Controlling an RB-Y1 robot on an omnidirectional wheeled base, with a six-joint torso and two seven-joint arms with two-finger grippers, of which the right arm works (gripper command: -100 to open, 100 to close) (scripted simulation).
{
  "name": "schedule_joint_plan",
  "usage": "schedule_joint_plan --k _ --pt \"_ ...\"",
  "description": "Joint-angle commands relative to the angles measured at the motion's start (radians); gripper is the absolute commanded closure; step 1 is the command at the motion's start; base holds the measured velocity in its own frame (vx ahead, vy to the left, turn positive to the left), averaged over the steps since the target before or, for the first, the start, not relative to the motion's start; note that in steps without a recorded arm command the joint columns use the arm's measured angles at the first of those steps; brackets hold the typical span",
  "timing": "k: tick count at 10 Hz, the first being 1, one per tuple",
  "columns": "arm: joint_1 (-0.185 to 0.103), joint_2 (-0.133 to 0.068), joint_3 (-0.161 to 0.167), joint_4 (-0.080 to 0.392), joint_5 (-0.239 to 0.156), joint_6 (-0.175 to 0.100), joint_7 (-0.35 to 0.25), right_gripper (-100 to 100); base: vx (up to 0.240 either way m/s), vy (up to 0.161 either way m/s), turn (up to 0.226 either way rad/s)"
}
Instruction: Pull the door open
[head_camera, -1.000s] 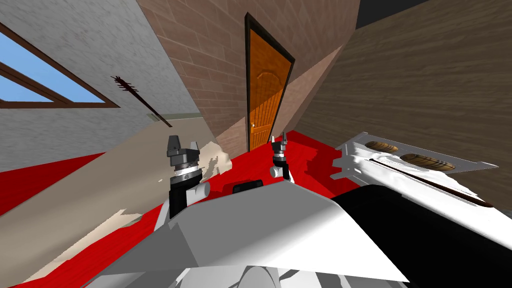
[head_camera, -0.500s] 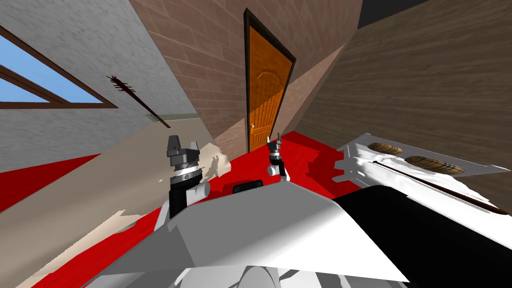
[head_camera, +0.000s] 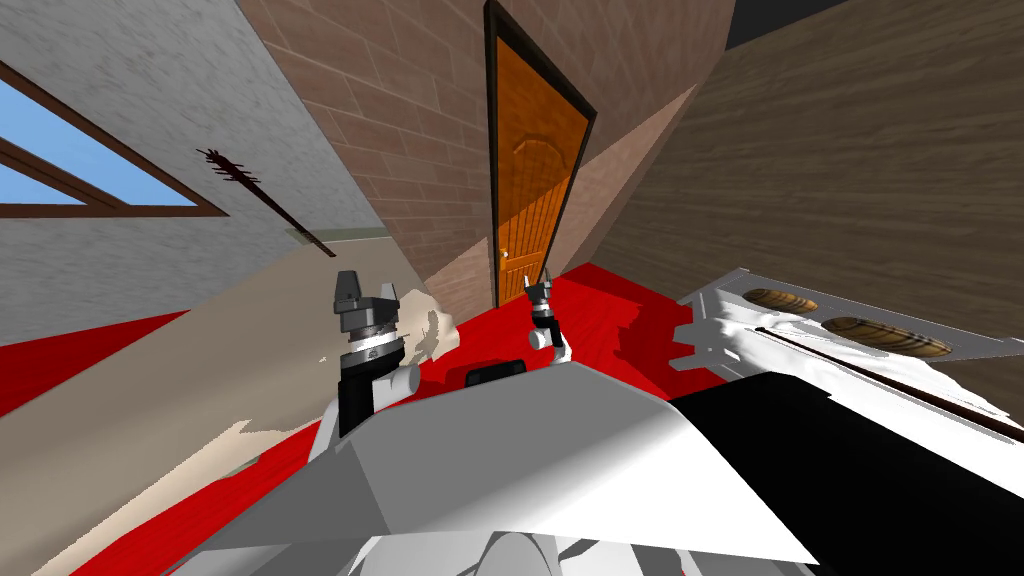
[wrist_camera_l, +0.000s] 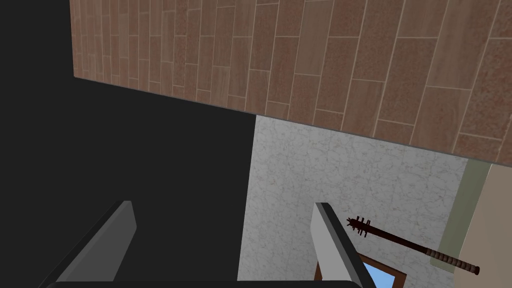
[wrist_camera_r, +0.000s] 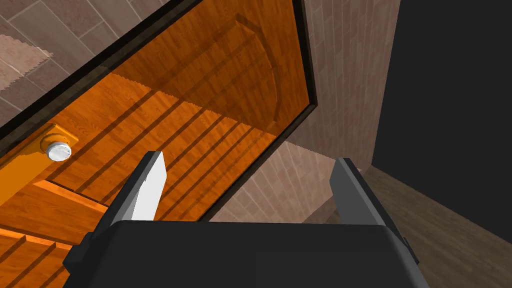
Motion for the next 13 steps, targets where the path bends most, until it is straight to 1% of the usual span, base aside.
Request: schedule_joint_plan --k 1,8,9,13 --pt "-0.026 -0.01 0.021 0.044 -0.021 -0.003 -0.042 -100 0.091 -0.057 0.011" --pt "-0.149 -0.047 0.111 0.23 -0.113 0.0 -0.215 -100 0.099 -0.052 0.013" --pt "-0.149 -0.047 0.111 0.23 -0.113 0.0 -0.215 -100 0.054 -0.03 0.006" --pt "-0.222 -0.066 0.164 0.34 -0.168 0.001 -0.317 -100 0.077 -0.038 0.011"
